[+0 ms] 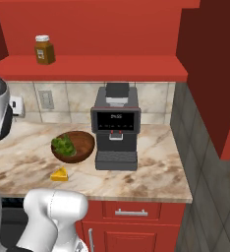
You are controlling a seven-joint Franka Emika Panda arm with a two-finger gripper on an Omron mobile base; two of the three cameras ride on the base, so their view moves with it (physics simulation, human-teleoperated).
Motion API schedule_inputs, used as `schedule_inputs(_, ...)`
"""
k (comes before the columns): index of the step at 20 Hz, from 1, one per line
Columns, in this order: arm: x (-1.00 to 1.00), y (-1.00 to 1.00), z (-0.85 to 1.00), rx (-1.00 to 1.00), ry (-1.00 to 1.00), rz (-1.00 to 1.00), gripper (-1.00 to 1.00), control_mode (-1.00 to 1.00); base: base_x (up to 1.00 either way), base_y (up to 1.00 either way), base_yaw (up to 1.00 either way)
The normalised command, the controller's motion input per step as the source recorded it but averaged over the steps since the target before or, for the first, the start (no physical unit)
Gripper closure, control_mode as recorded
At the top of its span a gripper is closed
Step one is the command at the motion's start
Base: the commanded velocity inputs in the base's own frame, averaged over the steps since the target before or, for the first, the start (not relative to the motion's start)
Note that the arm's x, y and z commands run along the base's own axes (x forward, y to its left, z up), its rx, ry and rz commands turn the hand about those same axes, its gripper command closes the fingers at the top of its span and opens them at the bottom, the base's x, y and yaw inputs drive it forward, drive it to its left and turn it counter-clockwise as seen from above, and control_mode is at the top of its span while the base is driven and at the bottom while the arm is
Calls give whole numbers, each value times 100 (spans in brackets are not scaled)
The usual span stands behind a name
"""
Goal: Pick the cheese from the fridge and the cheese grater from the cabinet and place them next to the salad bowl.
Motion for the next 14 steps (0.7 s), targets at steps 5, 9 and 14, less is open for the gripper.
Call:
schedule_inputs(5, 11, 0, -35, 0, -2, -13, 100, -100, 0, 0, 0)
schedule_inputs(9, 38, 0, -52, 0, -3, -4, 100, -100, 0, 0, 0)
schedule_inputs(14, 32, 0, -60, 0, -7, -4, 100, -100, 0, 0, 0)
